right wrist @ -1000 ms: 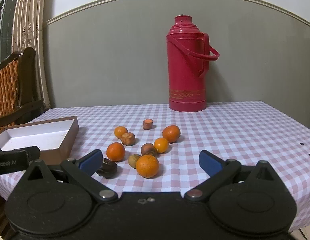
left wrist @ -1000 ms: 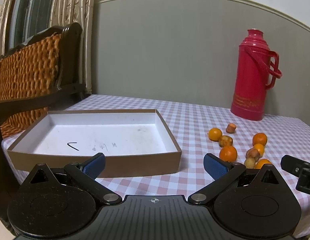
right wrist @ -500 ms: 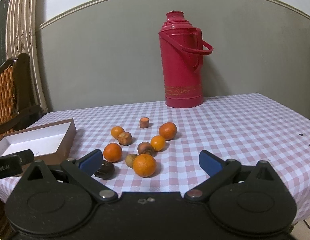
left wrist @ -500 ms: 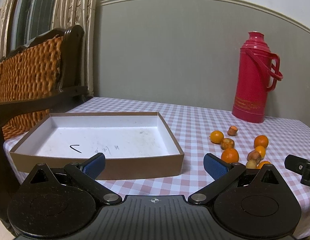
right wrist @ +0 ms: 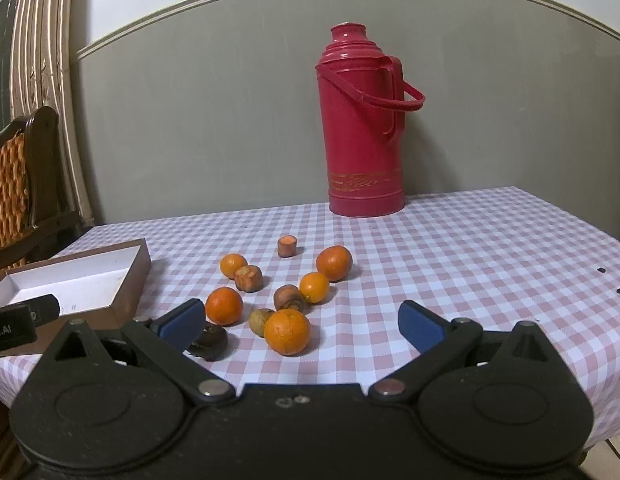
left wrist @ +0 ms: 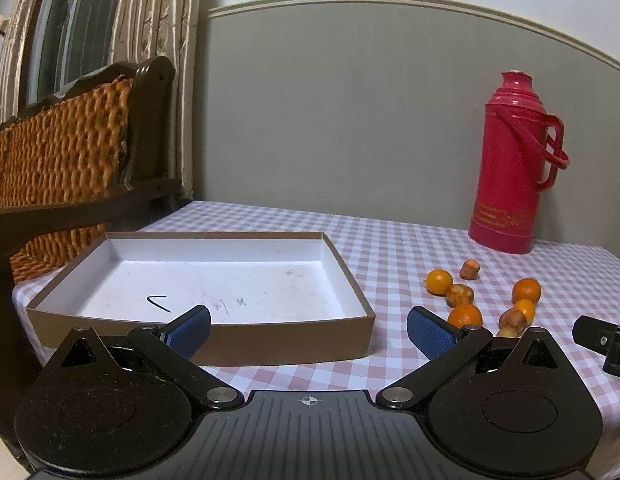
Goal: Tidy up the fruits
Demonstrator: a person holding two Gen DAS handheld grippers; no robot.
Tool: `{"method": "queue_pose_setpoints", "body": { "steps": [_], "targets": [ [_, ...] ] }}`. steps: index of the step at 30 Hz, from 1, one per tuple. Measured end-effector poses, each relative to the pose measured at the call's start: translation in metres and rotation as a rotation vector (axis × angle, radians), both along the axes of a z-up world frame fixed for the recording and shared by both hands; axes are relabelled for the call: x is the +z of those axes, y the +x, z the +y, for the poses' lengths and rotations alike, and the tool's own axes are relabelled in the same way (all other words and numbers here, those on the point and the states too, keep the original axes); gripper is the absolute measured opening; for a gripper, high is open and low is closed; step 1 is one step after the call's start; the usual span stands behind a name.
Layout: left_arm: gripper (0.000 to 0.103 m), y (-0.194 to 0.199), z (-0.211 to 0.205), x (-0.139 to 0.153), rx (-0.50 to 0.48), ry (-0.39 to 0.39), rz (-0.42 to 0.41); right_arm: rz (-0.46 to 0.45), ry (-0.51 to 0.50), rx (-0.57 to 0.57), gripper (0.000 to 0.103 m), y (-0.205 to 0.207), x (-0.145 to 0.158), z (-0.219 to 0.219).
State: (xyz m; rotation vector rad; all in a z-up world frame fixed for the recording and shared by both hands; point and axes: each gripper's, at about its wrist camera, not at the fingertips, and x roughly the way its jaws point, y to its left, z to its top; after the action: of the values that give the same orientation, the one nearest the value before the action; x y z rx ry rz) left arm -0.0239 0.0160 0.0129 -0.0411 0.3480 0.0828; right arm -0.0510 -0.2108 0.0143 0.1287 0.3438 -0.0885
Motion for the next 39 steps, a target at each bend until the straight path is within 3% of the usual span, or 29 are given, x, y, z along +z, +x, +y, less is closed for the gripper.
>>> {"method": "queue_pose_setpoints", "body": {
  "steps": [39],
  "targets": [
    [0.103,0.0012,-0.0046,0.0005,-0.029,0.024,0.008,0.004,-0.004,0.01,0.097,0.0015,-0.0024,0.0023]
  ]
}}
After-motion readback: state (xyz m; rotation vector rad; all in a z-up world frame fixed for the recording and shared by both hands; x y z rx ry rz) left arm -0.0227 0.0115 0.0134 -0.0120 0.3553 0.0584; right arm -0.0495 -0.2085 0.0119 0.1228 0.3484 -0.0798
